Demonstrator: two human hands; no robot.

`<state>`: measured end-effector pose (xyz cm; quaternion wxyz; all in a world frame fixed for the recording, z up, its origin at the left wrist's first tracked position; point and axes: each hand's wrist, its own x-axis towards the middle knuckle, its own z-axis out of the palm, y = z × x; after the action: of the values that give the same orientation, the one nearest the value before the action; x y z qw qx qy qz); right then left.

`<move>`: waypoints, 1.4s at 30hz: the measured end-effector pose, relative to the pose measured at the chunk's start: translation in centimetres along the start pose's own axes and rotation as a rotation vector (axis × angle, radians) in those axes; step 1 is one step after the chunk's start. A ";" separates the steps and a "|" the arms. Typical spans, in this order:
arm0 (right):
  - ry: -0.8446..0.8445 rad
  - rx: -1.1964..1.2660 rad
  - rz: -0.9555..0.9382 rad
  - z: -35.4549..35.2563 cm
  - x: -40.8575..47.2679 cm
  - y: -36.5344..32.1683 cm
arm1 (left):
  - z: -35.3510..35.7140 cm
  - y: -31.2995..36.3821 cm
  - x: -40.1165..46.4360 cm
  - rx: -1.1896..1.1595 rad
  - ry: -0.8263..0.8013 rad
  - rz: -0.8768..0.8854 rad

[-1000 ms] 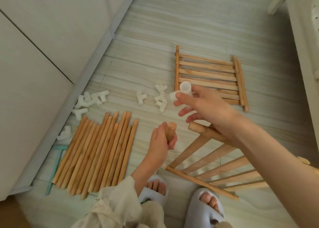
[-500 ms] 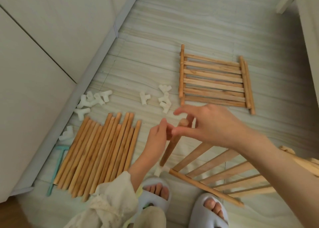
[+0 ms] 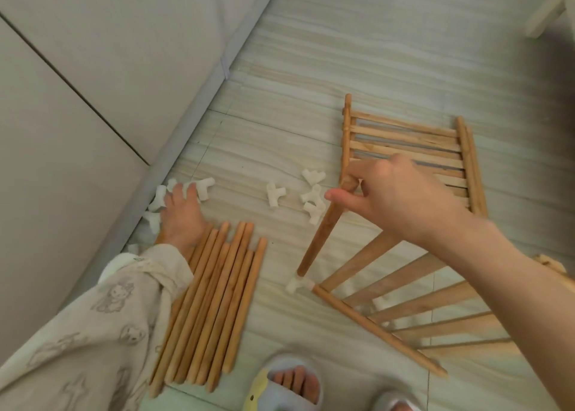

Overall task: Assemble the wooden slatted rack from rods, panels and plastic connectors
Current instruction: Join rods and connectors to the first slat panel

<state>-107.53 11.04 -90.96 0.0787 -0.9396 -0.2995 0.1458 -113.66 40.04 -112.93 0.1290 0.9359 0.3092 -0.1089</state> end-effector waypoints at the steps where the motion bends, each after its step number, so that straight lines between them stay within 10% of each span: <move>1: 0.002 -0.007 -0.006 0.1 0.1 -0.1 | -0.1 -0.7 0.9 0.051 -0.027 0.013; 11: 0.045 0.000 -0.021 0.3 -1.0 -0.9 | 1.3 -2.1 4.8 0.123 -0.036 0.095; 18: 0.038 0.045 0.009 0.0 -1.1 -1.0 | -2.7 3.9 -0.3 -0.512 0.232 0.169; 27: -0.024 0.346 0.056 -1.1 -1.7 -0.3 | -11.0 13.5 -11.7 -1.277 -0.164 0.341; 42: 0.123 0.237 0.103 0.9 -5.2 2.5 | -12.7 17.1 -16.1 -1.274 -0.177 0.438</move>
<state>-110.52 6.08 -91.20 0.1996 -0.9451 -0.2263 0.1258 -114.38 21.81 -93.36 0.6990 0.7058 0.1048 0.0471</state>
